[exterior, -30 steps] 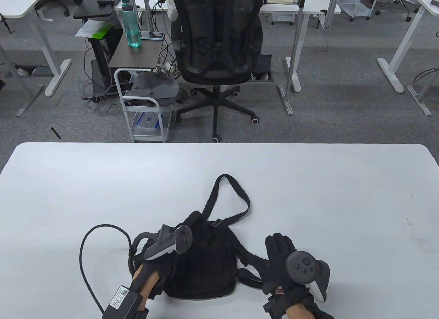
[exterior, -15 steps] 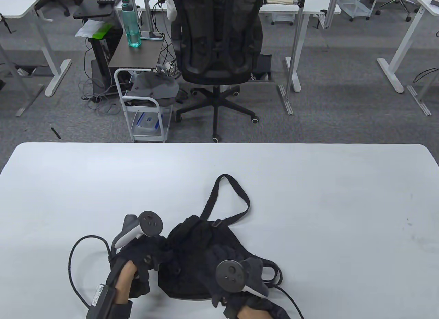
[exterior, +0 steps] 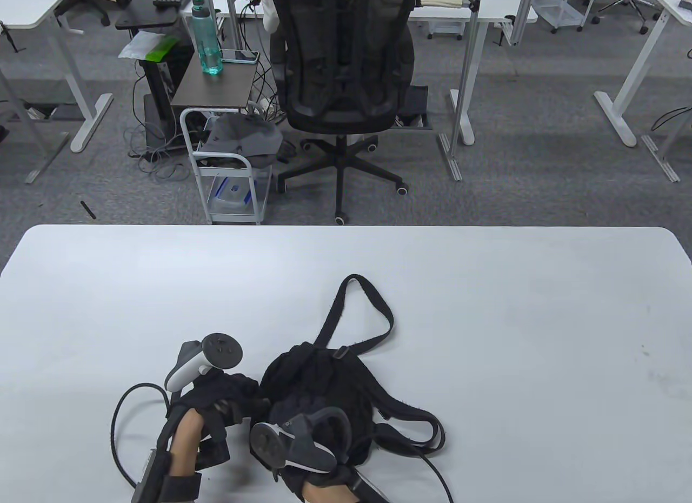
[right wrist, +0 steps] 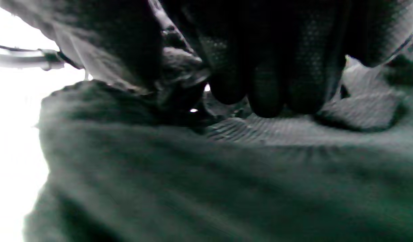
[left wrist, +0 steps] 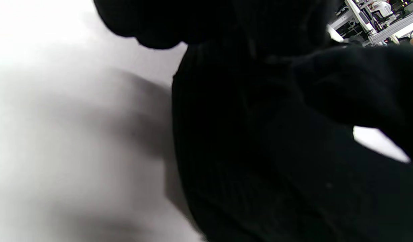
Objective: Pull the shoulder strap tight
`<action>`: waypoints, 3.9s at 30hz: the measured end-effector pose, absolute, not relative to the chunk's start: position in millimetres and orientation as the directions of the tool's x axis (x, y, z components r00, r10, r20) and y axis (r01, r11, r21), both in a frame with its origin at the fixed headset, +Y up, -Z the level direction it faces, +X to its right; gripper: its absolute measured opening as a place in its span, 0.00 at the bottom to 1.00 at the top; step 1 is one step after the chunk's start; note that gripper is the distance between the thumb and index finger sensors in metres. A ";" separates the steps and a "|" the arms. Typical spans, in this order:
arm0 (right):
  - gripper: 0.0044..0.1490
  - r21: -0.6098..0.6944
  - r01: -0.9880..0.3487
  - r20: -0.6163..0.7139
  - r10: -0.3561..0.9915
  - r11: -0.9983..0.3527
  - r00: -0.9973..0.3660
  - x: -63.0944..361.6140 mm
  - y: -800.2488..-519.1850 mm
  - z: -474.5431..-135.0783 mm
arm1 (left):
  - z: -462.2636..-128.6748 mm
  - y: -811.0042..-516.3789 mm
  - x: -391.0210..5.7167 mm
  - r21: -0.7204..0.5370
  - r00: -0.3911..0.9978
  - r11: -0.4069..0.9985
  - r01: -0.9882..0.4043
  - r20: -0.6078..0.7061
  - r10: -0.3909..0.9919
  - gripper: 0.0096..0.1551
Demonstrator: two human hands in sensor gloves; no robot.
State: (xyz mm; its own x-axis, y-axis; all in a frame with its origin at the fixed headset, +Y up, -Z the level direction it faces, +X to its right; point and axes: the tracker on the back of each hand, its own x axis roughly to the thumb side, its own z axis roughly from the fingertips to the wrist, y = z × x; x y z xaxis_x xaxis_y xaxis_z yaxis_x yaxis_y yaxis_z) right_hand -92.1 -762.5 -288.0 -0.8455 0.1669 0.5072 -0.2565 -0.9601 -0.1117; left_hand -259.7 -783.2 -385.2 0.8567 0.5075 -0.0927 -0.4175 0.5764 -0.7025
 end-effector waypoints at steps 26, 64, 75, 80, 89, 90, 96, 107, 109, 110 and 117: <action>0.27 -0.282 -0.260 0.552 0.065 -0.924 -0.831 -79.5 -762.3 -281.6 | -324.9 -758.1 -206.7 -0.107 0.854 0.987 0.120 0.517 -0.048 0.39; 0.35 0.094 -0.863 0.206 0.858 -0.497 -0.471 -15.3 -771.4 -304.9 | -315.0 -756.4 -192.7 0.261 0.827 0.965 0.000 0.543 -0.147 0.38; 0.23 0.159 -0.893 0.065 0.907 -0.421 -0.416 -6.9 -775.1 -309.7 | -295.3 -753.6 -173.4 0.398 0.745 0.910 0.117 0.571 -0.345 0.39; 0.23 0.155 -0.882 0.080 0.895 -0.445 -0.438 -8.4 -774.4 -308.5 | -295.7 -753.6 -175.0 0.390 0.741 0.917 0.089 0.589 -0.323 0.39; 0.23 0.167 -0.824 0.154 0.840 -0.542 -0.521 -9.5 -770.3 -308.4 | -293.2 -760.7 -170.4 0.436 0.703 0.893 0.111 0.601 -0.381 0.42; 0.23 0.164 -0.825 0.157 0.840 -0.541 -0.519 -9.2 -770.1 -308.7 | -293.7 -760.9 -170.2 0.433 0.709 0.895 0.106 0.599 -0.373 0.41; 0.23 0.168 -0.824 0.146 0.841 -0.541 -0.521 -8.3 -771.2 -309.2 | -296.2 -765.5 -169.3 0.374 0.732 0.921 0.112 0.595 -0.331 0.39; 0.23 0.158 -0.828 0.159 0.842 -0.537 -0.516 -11.0 -766.0 -306.4 | -309.9 -762.9 -177.9 0.387 0.756 0.915 0.117 0.562 -0.335 0.38; 0.23 0.134 -0.833 0.174 0.840 -0.537 -0.514 -10.2 -764.1 -305.4 | -312.8 -761.1 -180.0 0.362 0.774 0.927 0.093 0.560 -0.296 0.38; 0.23 0.131 -0.830 0.184 0.836 -0.542 -0.517 -10.2 -763.5 -305.5 | -313.2 -761.2 -180.1 0.350 0.778 0.934 0.076 0.565 -0.275 0.38; 0.25 0.131 -0.855 0.200 0.858 -0.502 -0.473 -2.5 -767.1 -306.4 | -307.5 -755.4 -179.3 0.375 0.777 0.926 0.046 0.569 -0.269 0.37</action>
